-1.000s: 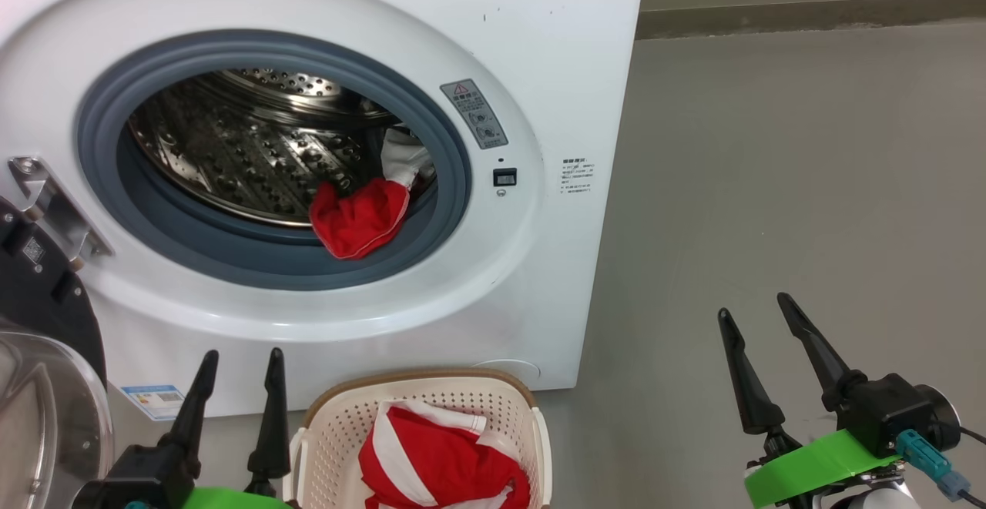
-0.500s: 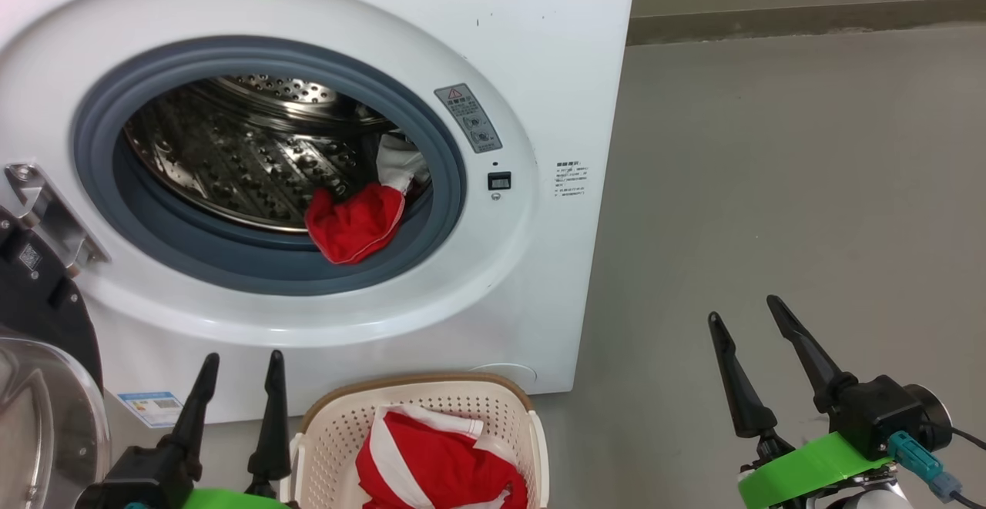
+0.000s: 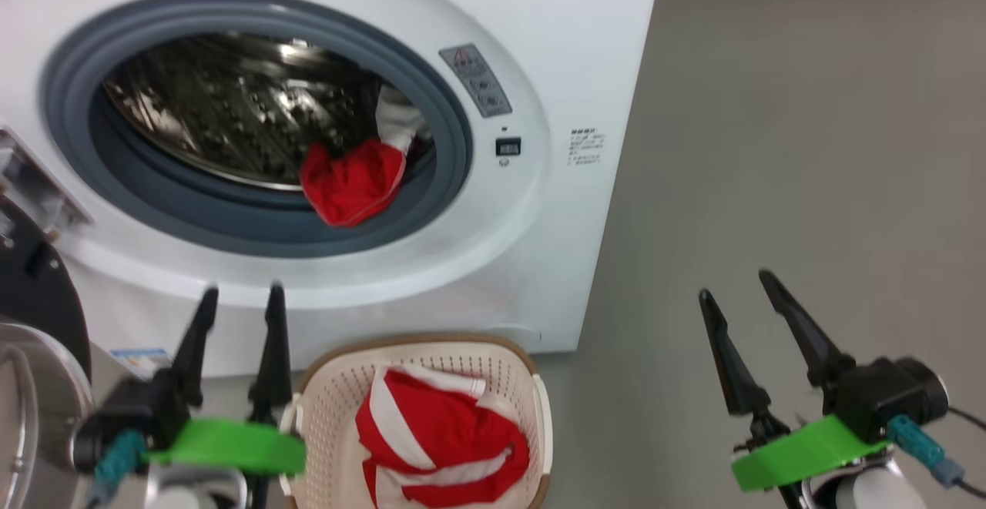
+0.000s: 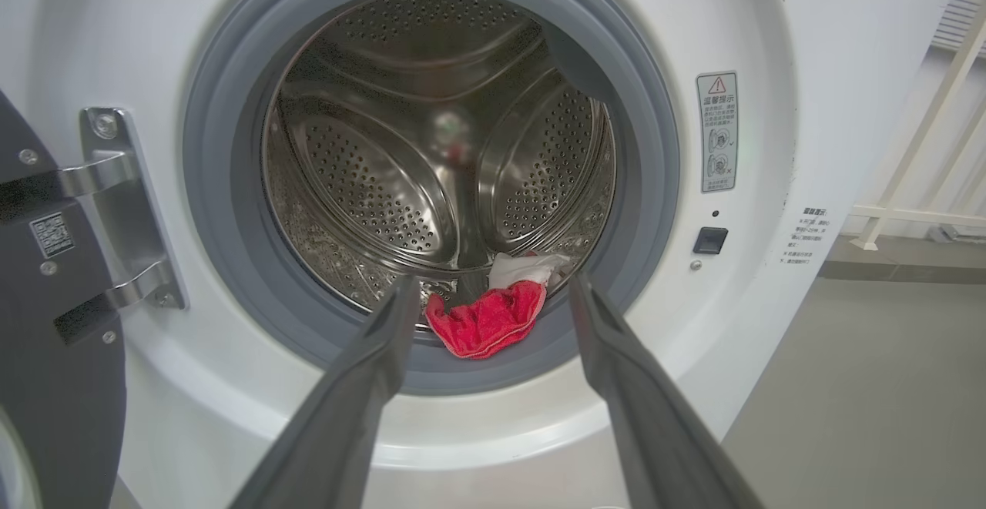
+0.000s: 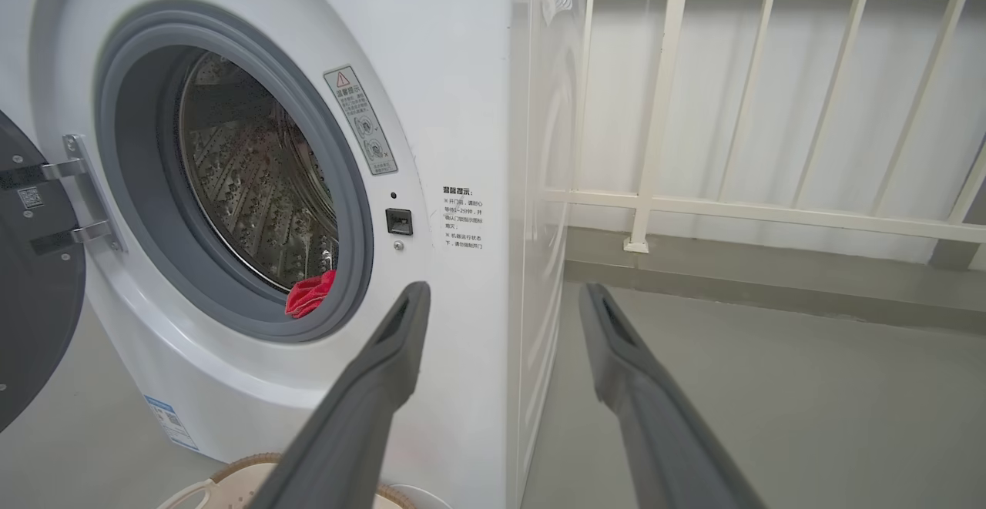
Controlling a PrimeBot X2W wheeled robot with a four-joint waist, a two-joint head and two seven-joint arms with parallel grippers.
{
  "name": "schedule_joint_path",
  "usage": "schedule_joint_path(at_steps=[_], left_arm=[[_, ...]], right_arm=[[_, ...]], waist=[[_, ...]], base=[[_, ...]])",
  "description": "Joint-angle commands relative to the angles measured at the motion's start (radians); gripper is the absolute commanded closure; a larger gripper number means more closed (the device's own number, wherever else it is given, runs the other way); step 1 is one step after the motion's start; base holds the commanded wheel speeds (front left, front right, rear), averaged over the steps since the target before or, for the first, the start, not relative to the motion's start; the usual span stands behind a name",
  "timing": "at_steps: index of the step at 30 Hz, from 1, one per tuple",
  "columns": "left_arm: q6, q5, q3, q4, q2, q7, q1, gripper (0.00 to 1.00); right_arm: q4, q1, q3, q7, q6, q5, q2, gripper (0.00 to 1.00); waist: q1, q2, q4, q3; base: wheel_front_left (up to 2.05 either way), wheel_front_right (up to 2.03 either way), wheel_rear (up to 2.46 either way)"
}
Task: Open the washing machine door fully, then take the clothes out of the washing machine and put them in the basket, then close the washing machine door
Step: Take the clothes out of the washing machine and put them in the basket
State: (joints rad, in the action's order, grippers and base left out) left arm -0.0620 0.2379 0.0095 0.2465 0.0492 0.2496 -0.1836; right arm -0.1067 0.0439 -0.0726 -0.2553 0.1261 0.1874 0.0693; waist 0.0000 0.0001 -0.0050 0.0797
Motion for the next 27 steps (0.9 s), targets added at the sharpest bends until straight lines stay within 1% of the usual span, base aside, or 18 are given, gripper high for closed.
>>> schedule_joint_path(at_steps=[1,5,10,13,18,27], left_arm=[[-0.004,-0.003,0.027,-0.013,0.024,0.007,-0.076,0.0],[-0.009,0.012,0.03,0.022,0.036,0.005,-0.184,0.0],[-0.003,0.036,0.045,0.072,0.045,-0.011,-0.316,0.0],[-0.005,0.039,0.045,0.099,0.055,-0.015,-0.372,0.0],[-0.011,0.052,0.046,0.188,0.076,-0.028,-0.505,0.0],[-0.028,0.07,0.048,0.369,0.111,-0.011,-0.734,0.0]], right_arm=[[0.036,0.059,-0.03,-0.006,0.005,0.008,0.015,0.0],[0.048,0.1,-0.041,-0.006,0.005,0.011,0.022,0.0],[0.062,0.149,-0.052,-0.006,0.005,0.01,0.024,0.0],[0.071,0.166,-0.053,-0.006,0.005,0.009,0.024,0.0],[0.092,0.202,-0.058,-0.006,0.005,0.006,0.024,0.0],[0.126,0.259,-0.081,-0.006,0.005,-0.004,0.019,0.0]], waist=[[0.0,-0.0001,0.01,0.074],[0.0,-0.0001,0.009,0.146],[0.0,-0.0001,-0.003,0.227],[0.0,-0.0001,-0.007,0.257],[0.0,-0.0001,-0.019,0.325],[0.0,-0.0001,-0.045,0.44]], base=[[0.0,0.0,0.0],[0.0,0.0,0.0],[0.0,0.0,0.0],[0.0,0.0,0.0],[0.0,0.0,0.0],[0.0,0.0,0.0]])
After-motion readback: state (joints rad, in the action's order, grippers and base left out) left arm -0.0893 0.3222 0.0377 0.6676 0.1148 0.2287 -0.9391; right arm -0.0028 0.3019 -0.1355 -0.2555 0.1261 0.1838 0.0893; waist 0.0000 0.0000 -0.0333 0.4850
